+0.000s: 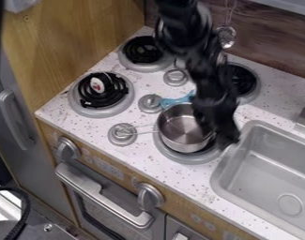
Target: Moved the metal pot to the bottom right burner
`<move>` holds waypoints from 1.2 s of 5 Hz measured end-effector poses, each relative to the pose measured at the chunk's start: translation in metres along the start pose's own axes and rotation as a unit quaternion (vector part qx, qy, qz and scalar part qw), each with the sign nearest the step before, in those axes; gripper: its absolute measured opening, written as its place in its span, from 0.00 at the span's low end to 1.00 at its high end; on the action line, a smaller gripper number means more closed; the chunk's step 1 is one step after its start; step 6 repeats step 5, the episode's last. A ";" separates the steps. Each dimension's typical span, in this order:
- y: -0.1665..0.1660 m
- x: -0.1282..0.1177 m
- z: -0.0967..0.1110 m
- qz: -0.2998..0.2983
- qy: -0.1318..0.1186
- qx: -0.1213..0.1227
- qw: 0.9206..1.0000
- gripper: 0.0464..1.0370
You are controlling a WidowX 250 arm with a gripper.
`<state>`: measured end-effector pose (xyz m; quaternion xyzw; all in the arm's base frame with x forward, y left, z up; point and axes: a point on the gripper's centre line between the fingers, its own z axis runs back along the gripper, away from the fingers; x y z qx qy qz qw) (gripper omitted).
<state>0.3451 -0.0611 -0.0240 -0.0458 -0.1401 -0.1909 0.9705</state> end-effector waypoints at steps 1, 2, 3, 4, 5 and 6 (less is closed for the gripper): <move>0.009 0.011 0.026 -0.008 0.002 0.015 1.000 0.97; 0.016 0.008 0.045 0.010 0.019 0.022 1.000 0.96; 0.032 0.009 0.054 0.033 0.036 0.036 0.998 0.96; 0.044 0.007 0.051 0.062 0.056 0.028 0.996 0.96; 0.062 0.005 0.048 0.111 0.105 0.041 0.987 0.96; 0.062 0.005 0.048 0.111 0.105 0.041 0.987 0.96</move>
